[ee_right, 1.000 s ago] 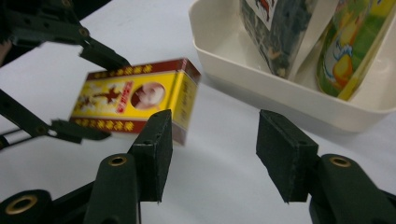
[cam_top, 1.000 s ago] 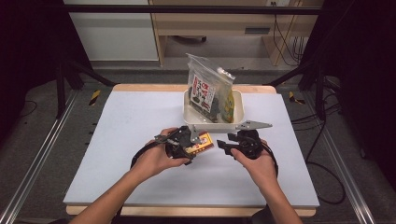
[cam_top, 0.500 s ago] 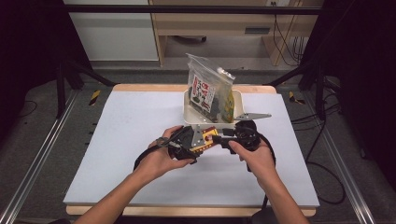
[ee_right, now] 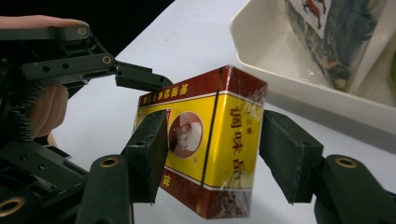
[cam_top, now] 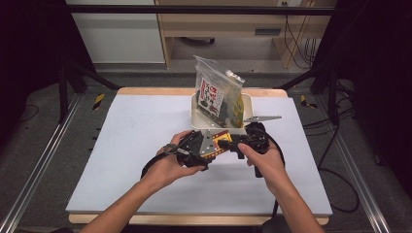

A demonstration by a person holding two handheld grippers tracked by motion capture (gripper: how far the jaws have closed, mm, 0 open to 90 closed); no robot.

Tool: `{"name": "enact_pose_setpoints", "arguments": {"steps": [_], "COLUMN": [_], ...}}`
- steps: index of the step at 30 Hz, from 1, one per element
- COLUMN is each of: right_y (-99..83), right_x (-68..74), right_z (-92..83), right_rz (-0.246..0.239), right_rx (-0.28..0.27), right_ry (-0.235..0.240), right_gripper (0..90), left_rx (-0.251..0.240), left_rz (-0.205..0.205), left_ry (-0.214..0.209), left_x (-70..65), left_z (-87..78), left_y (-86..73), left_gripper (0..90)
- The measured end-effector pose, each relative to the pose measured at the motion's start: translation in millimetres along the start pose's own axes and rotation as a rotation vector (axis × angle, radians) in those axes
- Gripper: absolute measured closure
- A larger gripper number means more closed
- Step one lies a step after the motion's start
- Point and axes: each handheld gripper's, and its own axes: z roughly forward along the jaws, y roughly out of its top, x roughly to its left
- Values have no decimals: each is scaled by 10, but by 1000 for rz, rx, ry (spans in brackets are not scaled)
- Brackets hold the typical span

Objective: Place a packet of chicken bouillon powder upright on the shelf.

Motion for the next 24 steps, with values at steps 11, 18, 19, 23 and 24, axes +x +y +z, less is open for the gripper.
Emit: {"name": "enact_pose_setpoints", "arguments": {"steps": [11,18,19,23,24], "right_y": [17,42,47,73,80], "right_x": [19,33,38,77,84], "right_z": [-12,-63,-70,-103,-113], "right_rz": [31,83,85,92,91], "right_rx": [11,0,-2,-7,-13], "right_ry": [-2,23,19,-9,-14], "right_gripper": [559,660,664,678,681], "left_rx": [23,21,19,2,5], "left_rz": [-12,-33,-35,-50,-53], "left_ry": [-10,-11,-8,3,4], "left_x": [9,-1,-5,-15,-16], "left_z": [76,134,139,155,151], "left_y": [-7,-8,-3,19,27], "left_gripper": [321,320,320,318,316]}}
